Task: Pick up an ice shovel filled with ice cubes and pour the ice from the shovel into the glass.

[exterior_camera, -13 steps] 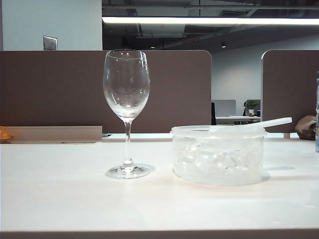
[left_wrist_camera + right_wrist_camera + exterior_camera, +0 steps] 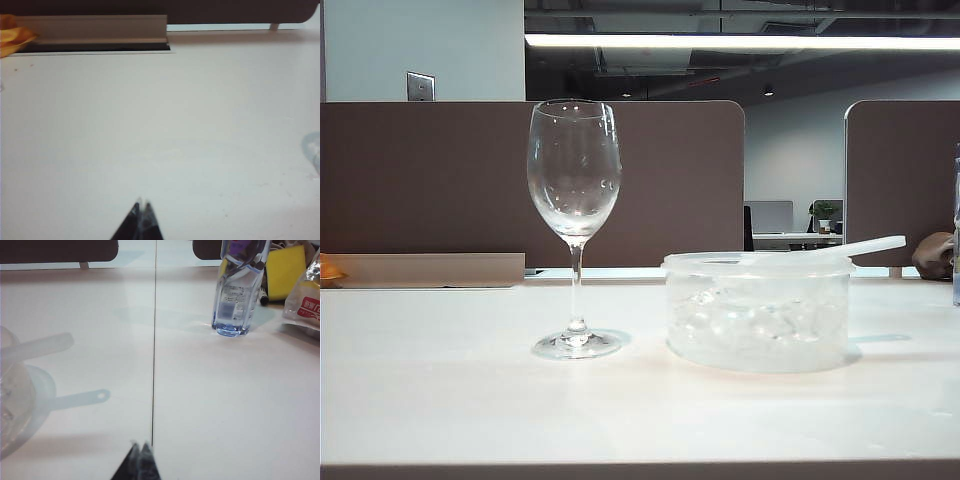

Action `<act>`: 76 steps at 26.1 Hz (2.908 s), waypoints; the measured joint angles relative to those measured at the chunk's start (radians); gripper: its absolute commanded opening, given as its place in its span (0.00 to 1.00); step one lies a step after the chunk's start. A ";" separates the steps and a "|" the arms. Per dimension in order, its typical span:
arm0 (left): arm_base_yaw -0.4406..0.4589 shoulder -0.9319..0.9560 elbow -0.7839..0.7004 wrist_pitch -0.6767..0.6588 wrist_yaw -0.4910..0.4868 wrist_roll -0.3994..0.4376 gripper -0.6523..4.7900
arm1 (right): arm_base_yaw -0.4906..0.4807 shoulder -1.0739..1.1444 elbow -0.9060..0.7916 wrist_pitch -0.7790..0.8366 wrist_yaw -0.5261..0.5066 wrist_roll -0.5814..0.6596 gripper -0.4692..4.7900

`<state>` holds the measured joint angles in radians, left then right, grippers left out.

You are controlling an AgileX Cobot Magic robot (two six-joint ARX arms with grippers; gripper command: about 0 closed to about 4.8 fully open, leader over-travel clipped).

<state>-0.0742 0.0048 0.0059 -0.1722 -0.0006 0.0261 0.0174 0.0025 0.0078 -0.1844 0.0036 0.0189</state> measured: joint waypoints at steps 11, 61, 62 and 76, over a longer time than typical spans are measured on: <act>-0.157 0.010 0.000 0.001 -0.001 0.000 0.11 | 0.000 0.000 0.000 0.000 0.000 0.000 0.09; -0.369 0.572 0.739 -0.454 0.339 -0.023 0.11 | 0.000 0.000 0.000 0.000 0.000 0.000 0.09; -0.369 0.572 0.739 -0.453 0.339 -0.024 0.11 | 0.000 0.000 0.000 0.000 0.000 0.000 0.09; -0.369 0.572 0.739 -0.453 0.353 -0.088 0.11 | 0.000 0.000 0.000 0.000 0.000 0.000 0.09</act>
<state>-0.4435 0.5770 0.7452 -0.6250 0.3527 -0.0616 0.0174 0.0025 0.0078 -0.1844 0.0036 0.0189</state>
